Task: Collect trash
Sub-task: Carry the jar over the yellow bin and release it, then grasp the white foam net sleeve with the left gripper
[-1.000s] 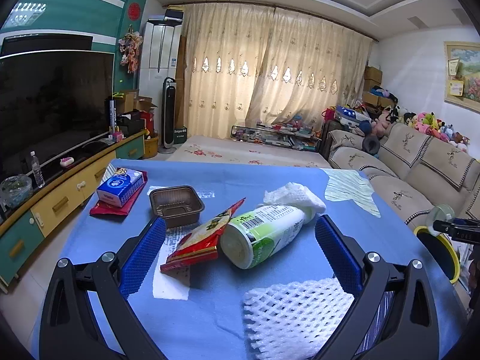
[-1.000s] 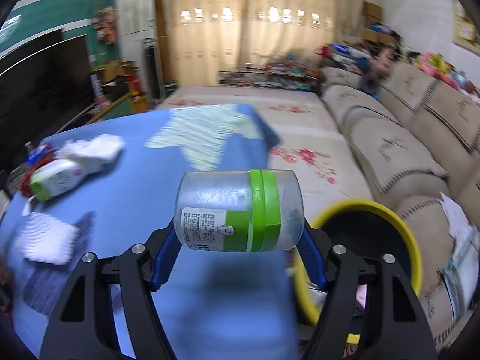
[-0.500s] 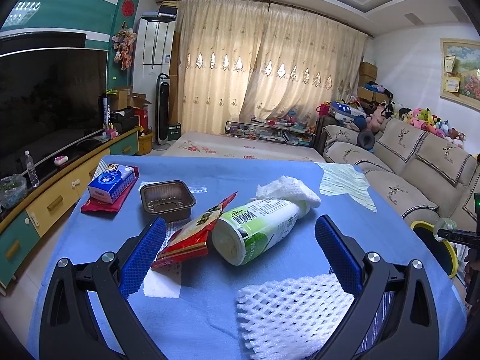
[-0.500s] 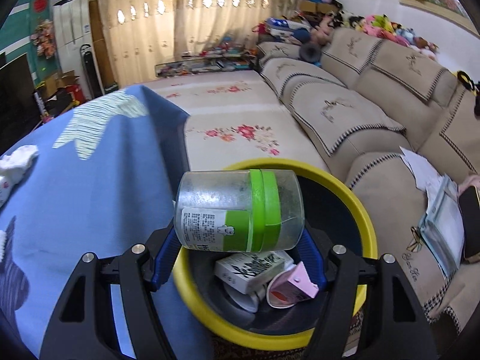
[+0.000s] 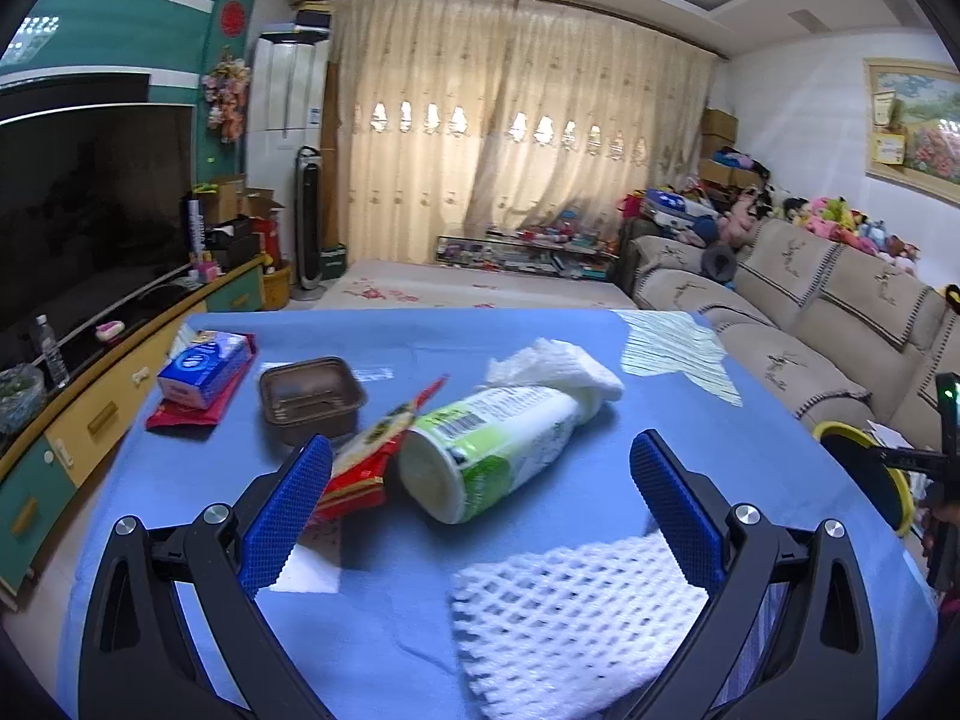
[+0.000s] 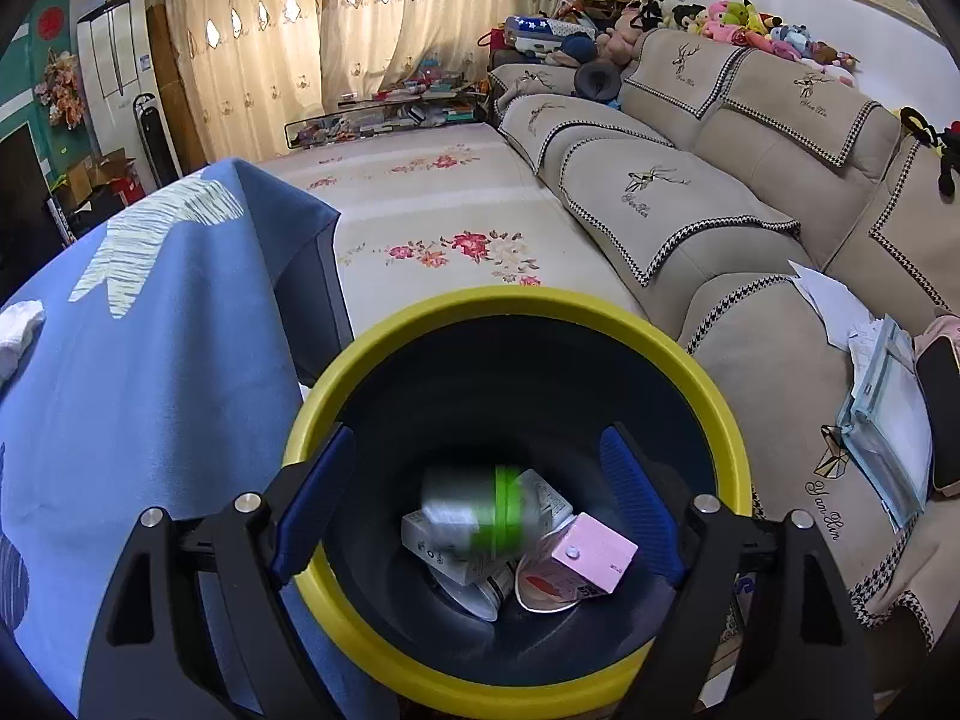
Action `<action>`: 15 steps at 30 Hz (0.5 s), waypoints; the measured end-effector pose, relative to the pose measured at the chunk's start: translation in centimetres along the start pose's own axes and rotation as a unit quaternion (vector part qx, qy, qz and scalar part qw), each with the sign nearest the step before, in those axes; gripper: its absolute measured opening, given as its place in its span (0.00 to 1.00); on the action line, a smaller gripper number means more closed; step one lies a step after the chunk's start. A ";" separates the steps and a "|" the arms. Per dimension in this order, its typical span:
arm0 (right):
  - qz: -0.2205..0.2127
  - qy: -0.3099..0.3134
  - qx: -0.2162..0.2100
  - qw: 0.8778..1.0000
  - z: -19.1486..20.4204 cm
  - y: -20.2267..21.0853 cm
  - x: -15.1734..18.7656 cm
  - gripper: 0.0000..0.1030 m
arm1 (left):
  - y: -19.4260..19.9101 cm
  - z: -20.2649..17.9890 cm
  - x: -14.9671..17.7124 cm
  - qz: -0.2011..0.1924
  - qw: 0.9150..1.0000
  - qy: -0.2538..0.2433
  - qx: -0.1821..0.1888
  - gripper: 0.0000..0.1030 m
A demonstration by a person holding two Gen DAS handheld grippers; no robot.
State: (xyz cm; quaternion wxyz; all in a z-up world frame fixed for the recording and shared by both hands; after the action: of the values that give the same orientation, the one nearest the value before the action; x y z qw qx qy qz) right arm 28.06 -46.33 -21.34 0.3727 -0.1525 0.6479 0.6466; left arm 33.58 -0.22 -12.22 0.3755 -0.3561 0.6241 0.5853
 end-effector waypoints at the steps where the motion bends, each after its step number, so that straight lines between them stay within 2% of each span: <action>1: -0.001 0.000 0.000 1.000 0.1 0.2 0.0 0.77 | 0.0 -0.3 0.0 0.006 1.000 -0.001 0.009 0.95; 3: -0.003 -0.002 -0.003 1.000 0.2 0.5 0.1 0.77 | 0.0 -0.6 0.2 0.021 0.999 0.000 0.027 0.95; 4: -0.004 -0.002 -0.004 1.000 0.2 0.7 0.1 0.77 | -0.2 -1.0 0.4 0.042 0.998 0.000 0.049 0.95; 7: -0.005 0.004 -0.006 1.000 0.5 1.1 0.2 0.77 | -0.4 -1.9 1.2 0.082 0.993 -0.009 0.081 0.95; 11: -0.008 0.007 -0.011 1.000 0.8 1.6 0.1 0.77 | -0.6 -2.6 2.8 0.118 0.989 -0.041 0.079 0.95; 15: -0.011 0.010 -0.018 1.000 1.2 1.9 0.2 0.77 | -1.3 -2.1 4.2 0.162 0.983 -0.027 0.084 0.95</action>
State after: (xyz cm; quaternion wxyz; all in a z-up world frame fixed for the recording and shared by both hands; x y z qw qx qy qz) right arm 27.02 -44.90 -19.94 0.3707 -0.1725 0.6380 0.6525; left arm 32.63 -2.46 -16.45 0.3213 -0.2014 0.7102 0.5932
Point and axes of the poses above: each gripper's, at about its wrist camera, not at the fingertips, and y roughly against the way its jaws point, z to its left, x to its underside, the point moved 4 cm from there along -y, roughly the way its jaws point, and after that the axes turned 8 degrees about -x, right-handed, at the moved point
